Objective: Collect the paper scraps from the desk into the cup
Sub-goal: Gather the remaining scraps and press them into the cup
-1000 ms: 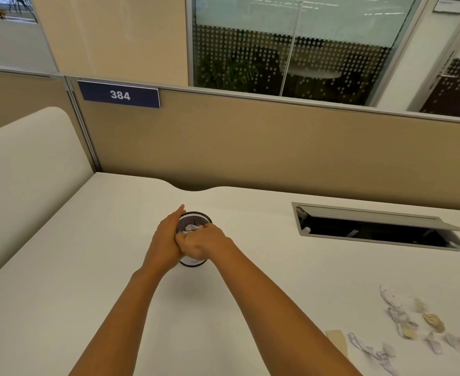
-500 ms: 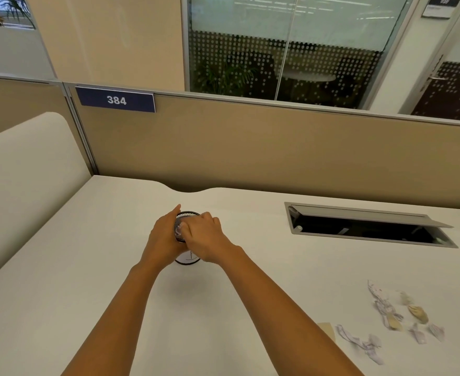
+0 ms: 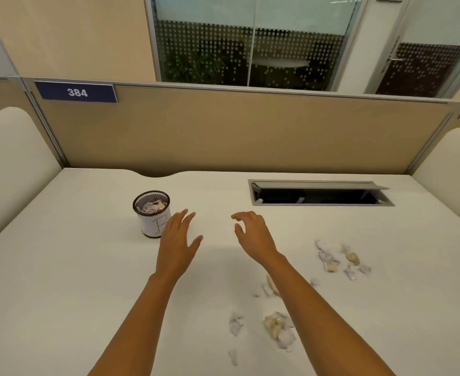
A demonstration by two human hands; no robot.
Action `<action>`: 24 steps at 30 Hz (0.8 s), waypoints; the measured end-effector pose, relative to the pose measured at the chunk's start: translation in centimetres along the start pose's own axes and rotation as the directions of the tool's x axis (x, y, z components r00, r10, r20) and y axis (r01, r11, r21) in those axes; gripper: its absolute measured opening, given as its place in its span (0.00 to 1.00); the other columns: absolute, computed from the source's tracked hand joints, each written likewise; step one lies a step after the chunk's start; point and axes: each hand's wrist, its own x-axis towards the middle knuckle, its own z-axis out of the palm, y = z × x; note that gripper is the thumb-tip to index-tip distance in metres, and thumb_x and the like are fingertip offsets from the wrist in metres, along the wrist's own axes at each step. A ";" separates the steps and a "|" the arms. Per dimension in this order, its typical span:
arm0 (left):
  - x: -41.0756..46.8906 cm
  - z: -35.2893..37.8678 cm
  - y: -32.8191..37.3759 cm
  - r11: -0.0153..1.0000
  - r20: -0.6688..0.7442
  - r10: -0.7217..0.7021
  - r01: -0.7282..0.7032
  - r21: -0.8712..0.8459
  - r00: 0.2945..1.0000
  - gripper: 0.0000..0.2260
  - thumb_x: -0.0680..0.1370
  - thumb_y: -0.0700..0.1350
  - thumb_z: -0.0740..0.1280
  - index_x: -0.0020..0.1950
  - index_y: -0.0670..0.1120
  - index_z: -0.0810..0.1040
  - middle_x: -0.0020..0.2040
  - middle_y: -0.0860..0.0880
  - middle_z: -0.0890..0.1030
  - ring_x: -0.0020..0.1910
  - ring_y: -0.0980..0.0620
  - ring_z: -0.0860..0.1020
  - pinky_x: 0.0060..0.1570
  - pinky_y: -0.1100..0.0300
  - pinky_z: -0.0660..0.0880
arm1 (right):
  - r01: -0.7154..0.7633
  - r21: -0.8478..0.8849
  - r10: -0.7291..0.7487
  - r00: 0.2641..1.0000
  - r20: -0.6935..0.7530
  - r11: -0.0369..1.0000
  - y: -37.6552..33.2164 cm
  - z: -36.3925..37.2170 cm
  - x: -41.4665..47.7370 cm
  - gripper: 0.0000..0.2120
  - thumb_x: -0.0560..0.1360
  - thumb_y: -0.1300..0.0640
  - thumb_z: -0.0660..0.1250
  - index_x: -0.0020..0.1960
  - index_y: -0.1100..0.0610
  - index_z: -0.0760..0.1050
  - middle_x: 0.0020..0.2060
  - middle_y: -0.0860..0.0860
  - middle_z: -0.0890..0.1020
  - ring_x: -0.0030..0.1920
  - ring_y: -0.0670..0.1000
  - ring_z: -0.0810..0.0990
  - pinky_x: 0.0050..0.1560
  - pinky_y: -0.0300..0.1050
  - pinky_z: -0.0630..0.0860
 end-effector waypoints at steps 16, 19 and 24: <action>-10.3 12.3 11.2 0.968 0.548 0.090 -0.202 0.148 0.832 0.23 0.82 0.51 0.50 0.77 0.54 0.47 0.79 0.51 0.45 0.77 0.51 0.43 0.76 0.54 0.42 | -0.039 -0.404 0.184 0.927 0.326 0.914 13.1 -3.7 -11.8 0.22 0.82 0.49 0.49 0.75 0.44 0.55 0.77 0.51 0.52 0.77 0.56 0.51 0.75 0.56 0.53; -10.6 12.6 11.4 0.948 0.556 0.073 -0.230 0.219 0.828 0.22 0.83 0.48 0.49 0.77 0.54 0.48 0.79 0.50 0.45 0.78 0.49 0.44 0.75 0.56 0.45 | -0.033 -0.371 0.153 0.942 0.298 0.928 13.5 -3.4 -12.7 0.21 0.82 0.54 0.49 0.75 0.45 0.57 0.77 0.50 0.53 0.77 0.55 0.50 0.76 0.51 0.53; -11.0 12.9 12.4 0.997 0.472 -0.041 0.008 0.070 0.880 0.20 0.82 0.46 0.52 0.75 0.50 0.60 0.78 0.51 0.56 0.76 0.53 0.53 0.73 0.60 0.57 | -0.224 0.026 0.209 0.941 0.265 0.974 13.5 -3.6 -14.2 0.19 0.81 0.53 0.55 0.72 0.50 0.64 0.75 0.49 0.61 0.76 0.49 0.56 0.73 0.43 0.57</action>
